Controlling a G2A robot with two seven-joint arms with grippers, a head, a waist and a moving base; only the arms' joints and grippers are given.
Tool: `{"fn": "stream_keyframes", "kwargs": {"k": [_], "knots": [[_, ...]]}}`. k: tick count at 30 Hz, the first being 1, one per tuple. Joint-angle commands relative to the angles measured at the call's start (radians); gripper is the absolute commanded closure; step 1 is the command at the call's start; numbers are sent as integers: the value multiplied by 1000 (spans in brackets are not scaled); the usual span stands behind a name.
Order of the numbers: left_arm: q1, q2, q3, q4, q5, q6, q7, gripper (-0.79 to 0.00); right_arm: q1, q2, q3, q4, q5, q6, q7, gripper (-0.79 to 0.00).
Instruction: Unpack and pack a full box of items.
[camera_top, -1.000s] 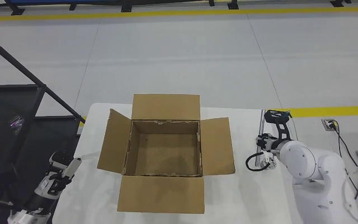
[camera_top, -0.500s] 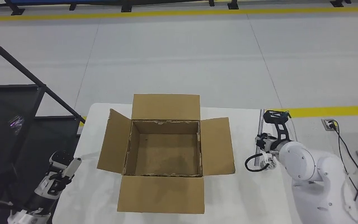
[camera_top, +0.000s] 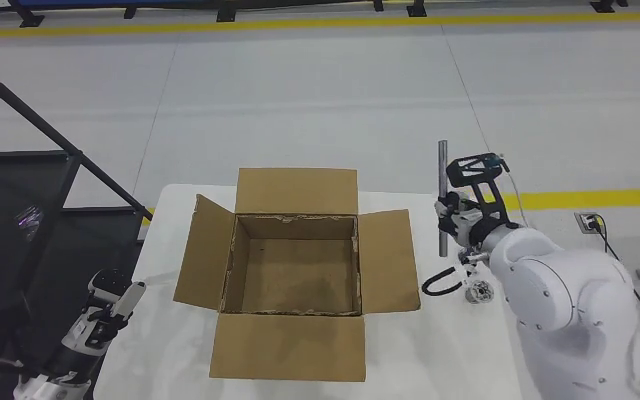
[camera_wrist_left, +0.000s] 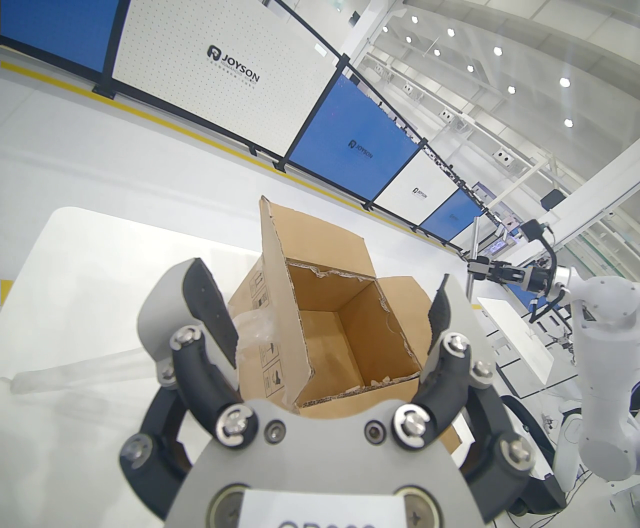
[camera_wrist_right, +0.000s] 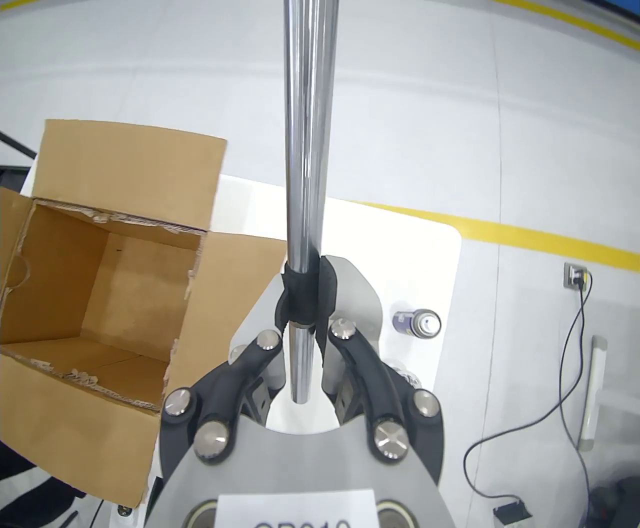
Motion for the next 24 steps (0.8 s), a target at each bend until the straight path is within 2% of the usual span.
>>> {"fn": "stream_keyframes", "kwargs": {"k": [1, 8, 13, 24], "knots": [[0, 0, 0, 0, 0, 0, 0, -785, 59, -6, -61, 29, 7, -14, 5, 0], [0, 0, 0, 0, 0, 0, 0, -785, 272, -49, -291, 216, 96, -30, -20, 0], [0, 0, 0, 0, 0, 0, 0, -785, 384, -85, -425, 358, 111, 3, -46, 0], [0, 0, 0, 0, 0, 0, 0, -785, 388, -87, -429, 363, 110, 6, -49, 0]]}}
